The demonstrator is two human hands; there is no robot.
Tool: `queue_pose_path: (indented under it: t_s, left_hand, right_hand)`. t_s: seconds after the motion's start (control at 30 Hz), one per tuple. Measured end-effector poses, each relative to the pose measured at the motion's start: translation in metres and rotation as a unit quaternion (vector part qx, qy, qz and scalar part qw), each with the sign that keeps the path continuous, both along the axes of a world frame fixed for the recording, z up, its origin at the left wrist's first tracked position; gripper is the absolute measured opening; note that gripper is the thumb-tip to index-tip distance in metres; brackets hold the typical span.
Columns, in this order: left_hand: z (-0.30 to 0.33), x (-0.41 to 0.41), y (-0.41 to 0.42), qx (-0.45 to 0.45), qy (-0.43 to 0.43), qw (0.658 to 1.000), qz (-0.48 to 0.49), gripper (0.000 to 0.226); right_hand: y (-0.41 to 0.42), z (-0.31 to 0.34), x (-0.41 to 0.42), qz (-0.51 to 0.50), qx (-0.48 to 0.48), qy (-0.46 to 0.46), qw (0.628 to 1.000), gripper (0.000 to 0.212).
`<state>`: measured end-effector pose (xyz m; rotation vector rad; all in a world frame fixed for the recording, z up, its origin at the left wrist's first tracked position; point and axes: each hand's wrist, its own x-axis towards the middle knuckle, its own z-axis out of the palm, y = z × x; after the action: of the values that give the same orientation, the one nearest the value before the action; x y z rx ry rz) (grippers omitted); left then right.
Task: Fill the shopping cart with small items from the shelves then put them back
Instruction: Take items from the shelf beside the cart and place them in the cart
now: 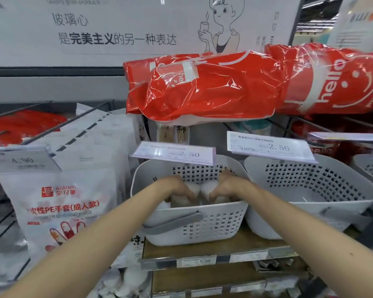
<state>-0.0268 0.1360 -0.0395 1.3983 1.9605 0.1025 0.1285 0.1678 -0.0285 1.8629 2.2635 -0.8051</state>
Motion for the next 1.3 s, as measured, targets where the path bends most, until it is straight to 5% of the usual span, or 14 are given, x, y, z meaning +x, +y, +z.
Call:
queue_pose_path:
  t_s: [0.2, 0.37, 0.57, 0.83, 1.3]
  left_hand:
    - [-0.017, 0.0, 0.007, -0.013, 0.009, 1.0, -0.019, 0.075]
    - [-0.025, 0.0, 0.011, -0.047, -0.014, 0.998, -0.024, 0.084]
    - [-0.029, 0.001, 0.019, -0.051, -0.092, 0.994, 0.027, 0.065]
    - [-0.033, 0.009, 0.025, -0.068, -0.179, 0.975, 0.111, 0.053]
    - [-0.018, -0.001, 0.019, -0.042, -0.054, 0.998, 0.018, 0.047]
  right_hand:
    - [0.006, -0.009, -0.007, 0.108, -0.05, -0.139, 0.983, 0.087]
    - [0.012, -0.01, 0.0, 0.118, -0.032, -0.137, 0.983, 0.076]
    - [0.016, -0.012, -0.001, 0.116, -0.009, -0.136, 0.984, 0.064]
    - [0.019, -0.012, 0.0, 0.077, -0.03, -0.096, 0.992, 0.071]
    - [0.015, -0.003, 0.003, 0.119, 0.078, -0.023, 0.99, 0.048]
